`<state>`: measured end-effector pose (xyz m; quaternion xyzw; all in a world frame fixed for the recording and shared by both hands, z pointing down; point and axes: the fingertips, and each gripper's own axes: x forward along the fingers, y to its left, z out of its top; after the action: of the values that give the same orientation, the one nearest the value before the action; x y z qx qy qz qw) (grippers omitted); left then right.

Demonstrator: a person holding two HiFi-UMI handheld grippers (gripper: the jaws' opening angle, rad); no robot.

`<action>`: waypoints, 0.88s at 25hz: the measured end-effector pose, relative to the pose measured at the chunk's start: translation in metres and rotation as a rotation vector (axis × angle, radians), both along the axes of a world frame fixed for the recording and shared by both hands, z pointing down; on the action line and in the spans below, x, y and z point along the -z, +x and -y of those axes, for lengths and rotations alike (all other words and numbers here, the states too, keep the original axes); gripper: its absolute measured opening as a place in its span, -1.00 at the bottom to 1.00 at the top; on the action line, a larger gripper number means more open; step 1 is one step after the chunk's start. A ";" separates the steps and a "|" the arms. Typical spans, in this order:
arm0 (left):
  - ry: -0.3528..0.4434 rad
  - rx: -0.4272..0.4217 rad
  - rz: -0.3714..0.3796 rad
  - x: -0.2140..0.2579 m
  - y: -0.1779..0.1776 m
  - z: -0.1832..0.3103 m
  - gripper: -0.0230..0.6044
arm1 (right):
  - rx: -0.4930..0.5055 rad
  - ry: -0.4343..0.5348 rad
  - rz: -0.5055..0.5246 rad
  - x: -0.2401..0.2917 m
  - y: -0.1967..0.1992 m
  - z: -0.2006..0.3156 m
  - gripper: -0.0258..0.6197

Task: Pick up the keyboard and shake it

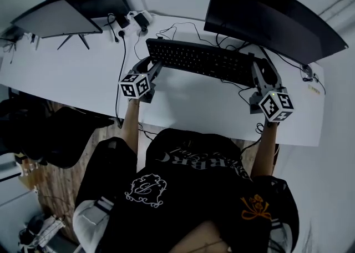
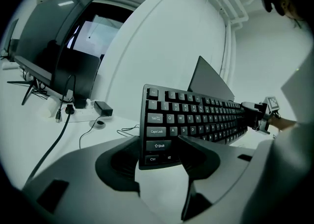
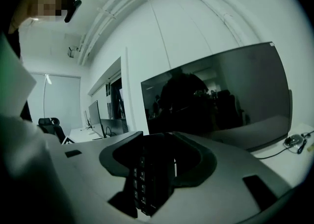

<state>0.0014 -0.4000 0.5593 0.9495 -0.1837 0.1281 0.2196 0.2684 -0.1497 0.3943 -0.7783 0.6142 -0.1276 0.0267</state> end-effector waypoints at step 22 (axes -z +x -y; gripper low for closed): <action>-0.106 -0.029 0.337 -0.087 -0.007 -0.005 -0.14 | -0.080 -0.157 0.443 -0.180 0.045 0.007 -0.30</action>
<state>-0.0060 -0.3947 0.6460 0.9041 -0.1973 0.2983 0.2338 0.3133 -0.1563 0.5746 -0.7547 0.5502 -0.3414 0.1055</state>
